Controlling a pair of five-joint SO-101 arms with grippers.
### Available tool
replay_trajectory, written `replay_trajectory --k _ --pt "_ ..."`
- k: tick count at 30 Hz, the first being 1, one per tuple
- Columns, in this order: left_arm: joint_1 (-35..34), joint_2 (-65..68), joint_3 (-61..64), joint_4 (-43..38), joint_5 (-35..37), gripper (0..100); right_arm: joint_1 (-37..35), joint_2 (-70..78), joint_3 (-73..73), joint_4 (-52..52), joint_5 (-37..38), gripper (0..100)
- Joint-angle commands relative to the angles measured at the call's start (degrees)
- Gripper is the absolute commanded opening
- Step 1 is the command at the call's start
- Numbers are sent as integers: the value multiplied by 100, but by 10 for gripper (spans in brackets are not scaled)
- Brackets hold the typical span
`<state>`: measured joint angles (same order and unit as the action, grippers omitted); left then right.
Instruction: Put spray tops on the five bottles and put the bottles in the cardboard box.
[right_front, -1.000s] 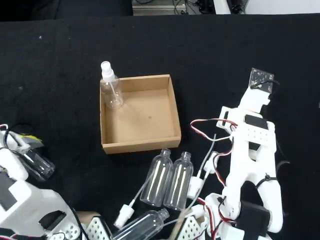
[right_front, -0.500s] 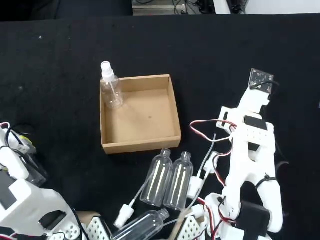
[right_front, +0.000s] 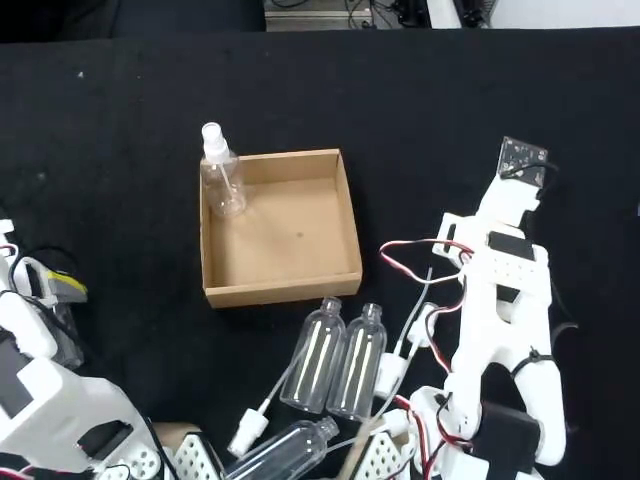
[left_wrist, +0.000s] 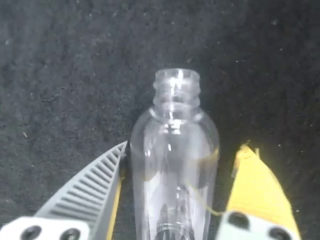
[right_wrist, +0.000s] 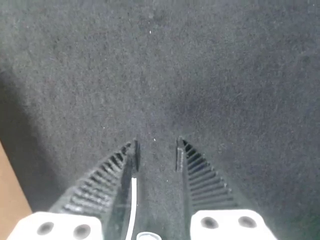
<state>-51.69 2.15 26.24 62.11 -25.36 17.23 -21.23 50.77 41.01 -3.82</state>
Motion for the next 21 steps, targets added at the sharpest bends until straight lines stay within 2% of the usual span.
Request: replay_trajectory --k 1,5,10,15,21 --pt "4 -44 -312 26 -79 323 -26 -286 -48 -114 -9 102" --pt "4 -44 -251 35 -88 309 -26 -286 -48 -114 -9 102" --pt "4 -70 31 18 -88 201 -26 -286 -48 -105 -9 102" --pt "48 -123 154 79 -88 188 -26 -286 -48 -88 -9 102" --pt "154 -888 251 97 -44 66 -26 -338 -207 132 44 103"
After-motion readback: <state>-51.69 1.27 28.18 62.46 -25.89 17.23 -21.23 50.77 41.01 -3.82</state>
